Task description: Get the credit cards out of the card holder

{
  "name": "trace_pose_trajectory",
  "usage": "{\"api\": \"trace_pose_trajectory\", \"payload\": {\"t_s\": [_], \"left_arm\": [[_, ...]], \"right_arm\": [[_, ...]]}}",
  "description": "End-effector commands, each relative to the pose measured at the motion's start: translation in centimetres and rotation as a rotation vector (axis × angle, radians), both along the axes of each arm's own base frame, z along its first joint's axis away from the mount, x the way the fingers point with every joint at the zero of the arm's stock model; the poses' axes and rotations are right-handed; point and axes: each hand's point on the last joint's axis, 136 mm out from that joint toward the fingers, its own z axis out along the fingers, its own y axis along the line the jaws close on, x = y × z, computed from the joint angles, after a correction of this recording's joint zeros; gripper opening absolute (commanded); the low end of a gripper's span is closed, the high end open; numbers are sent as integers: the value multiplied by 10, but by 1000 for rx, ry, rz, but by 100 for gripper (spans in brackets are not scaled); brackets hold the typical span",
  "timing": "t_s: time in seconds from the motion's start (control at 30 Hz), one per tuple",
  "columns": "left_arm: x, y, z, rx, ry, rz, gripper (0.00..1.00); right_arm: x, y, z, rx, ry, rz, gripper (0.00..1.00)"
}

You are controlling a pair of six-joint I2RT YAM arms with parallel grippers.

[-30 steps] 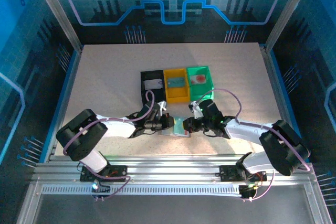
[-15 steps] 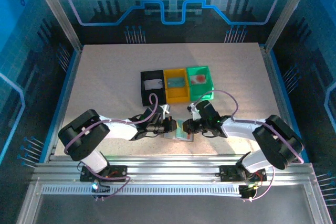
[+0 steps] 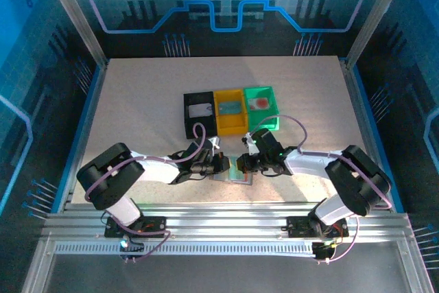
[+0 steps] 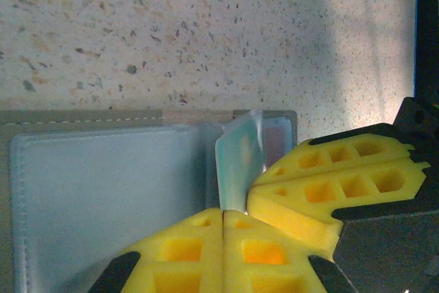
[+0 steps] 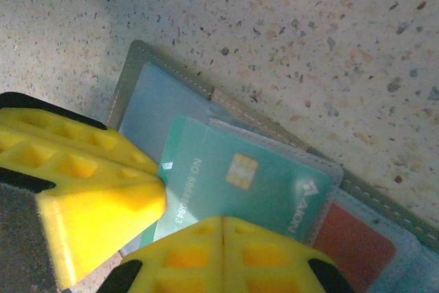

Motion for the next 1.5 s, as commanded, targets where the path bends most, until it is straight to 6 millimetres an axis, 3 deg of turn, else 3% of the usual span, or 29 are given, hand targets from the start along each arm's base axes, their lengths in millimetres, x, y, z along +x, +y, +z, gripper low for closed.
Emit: {"api": "trace_pose_trajectory", "payload": {"t_s": [0.0,0.5,0.97,1.3,1.47], "left_arm": [[0,1,7,-14,-26,-6,0],[6,12,21,-21,-57,26,0],[9,21,33,-28,-74,37,0],[5,37,59,-33,-130,44,0],[-4,46,68,-43,-150,52,0]], "right_arm": [[-6,-20,-24,-129,43,-38,0],[-8,-26,-31,-180,68,-44,0],[-7,-20,-20,-133,34,-28,0],[-5,-10,9,-22,-65,12,0],[-5,-6,36,59,-177,38,16]]}}
